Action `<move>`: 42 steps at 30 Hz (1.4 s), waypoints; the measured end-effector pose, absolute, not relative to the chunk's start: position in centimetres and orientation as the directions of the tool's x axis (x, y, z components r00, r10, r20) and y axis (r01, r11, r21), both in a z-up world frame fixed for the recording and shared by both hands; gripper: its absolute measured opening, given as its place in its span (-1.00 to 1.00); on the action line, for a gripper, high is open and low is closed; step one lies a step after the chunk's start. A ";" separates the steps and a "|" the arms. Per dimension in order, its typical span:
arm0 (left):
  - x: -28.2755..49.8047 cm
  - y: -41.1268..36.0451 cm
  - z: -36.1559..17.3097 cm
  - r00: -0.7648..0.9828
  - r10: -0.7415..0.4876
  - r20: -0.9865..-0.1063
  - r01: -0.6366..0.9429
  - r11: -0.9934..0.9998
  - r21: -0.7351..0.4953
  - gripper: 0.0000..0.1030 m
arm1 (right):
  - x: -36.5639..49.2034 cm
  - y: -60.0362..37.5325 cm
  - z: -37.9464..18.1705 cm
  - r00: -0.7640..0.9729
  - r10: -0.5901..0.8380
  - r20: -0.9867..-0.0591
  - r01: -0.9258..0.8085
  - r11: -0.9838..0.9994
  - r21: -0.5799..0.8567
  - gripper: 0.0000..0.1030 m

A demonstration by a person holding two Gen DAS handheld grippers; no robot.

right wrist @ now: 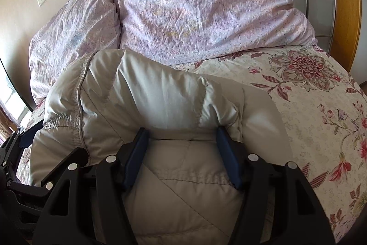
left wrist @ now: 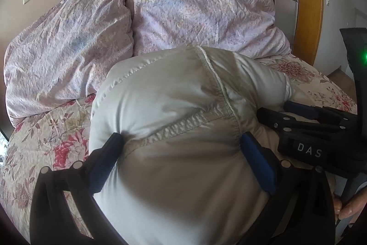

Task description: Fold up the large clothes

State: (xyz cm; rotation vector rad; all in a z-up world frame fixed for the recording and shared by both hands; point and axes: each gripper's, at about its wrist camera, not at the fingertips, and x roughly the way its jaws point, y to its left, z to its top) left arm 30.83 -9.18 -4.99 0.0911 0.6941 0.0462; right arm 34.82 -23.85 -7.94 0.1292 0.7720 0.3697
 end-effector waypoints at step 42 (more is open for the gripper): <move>36.2 -5.4 -4.6 0.719 0.082 -0.690 -0.039 0.996 0.078 0.97 | 38.7 -22.3 -7.3 0.682 0.248 -0.688 -0.221 0.967 0.130 0.21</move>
